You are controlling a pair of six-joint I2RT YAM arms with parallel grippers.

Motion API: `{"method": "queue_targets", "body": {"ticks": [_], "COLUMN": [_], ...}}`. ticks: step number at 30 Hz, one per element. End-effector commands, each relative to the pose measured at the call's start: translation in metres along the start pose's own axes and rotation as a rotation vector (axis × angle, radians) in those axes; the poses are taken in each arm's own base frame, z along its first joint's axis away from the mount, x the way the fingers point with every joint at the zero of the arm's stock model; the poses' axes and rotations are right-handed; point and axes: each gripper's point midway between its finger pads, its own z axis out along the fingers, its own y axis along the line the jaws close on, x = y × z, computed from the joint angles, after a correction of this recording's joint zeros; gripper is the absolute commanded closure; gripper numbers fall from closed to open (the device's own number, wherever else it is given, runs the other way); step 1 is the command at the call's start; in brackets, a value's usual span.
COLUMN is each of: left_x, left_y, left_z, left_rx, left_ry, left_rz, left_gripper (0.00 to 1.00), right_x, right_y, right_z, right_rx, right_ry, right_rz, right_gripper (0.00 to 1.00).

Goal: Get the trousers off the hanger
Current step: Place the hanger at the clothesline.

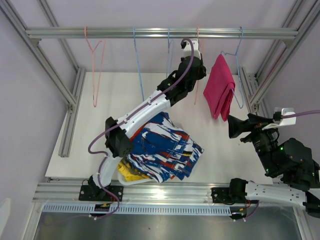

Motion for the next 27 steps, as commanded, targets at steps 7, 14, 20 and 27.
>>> {"method": "queue_targets", "body": {"ticks": [7, 14, 20, 27], "left_x": [0.009, 0.002, -0.001, -0.032], "left_y": [-0.024, -0.051, -0.068, -0.086], "left_z": [-0.030, -0.099, -0.173, -0.260], "left_rx": [0.043, 0.106, 0.166, 0.419], "left_ry": [0.017, 0.030, 0.041, 0.044], "left_rz": [0.030, 0.102, 0.156, 0.079], "left_gripper": [0.67, 0.25, 0.13, 0.05], "right_x": [0.003, 0.013, 0.016, 0.010], "right_y": [0.004, 0.001, -0.007, -0.020], "right_z": [0.001, 0.000, -0.010, -0.023], "right_rx": [-0.007, 0.010, -0.007, -0.027], "right_ry": [0.010, 0.041, 0.074, 0.108], "right_rz": [0.006, 0.001, 0.059, 0.103], "right_gripper": [0.12, 0.12, 0.12, 0.18]}}
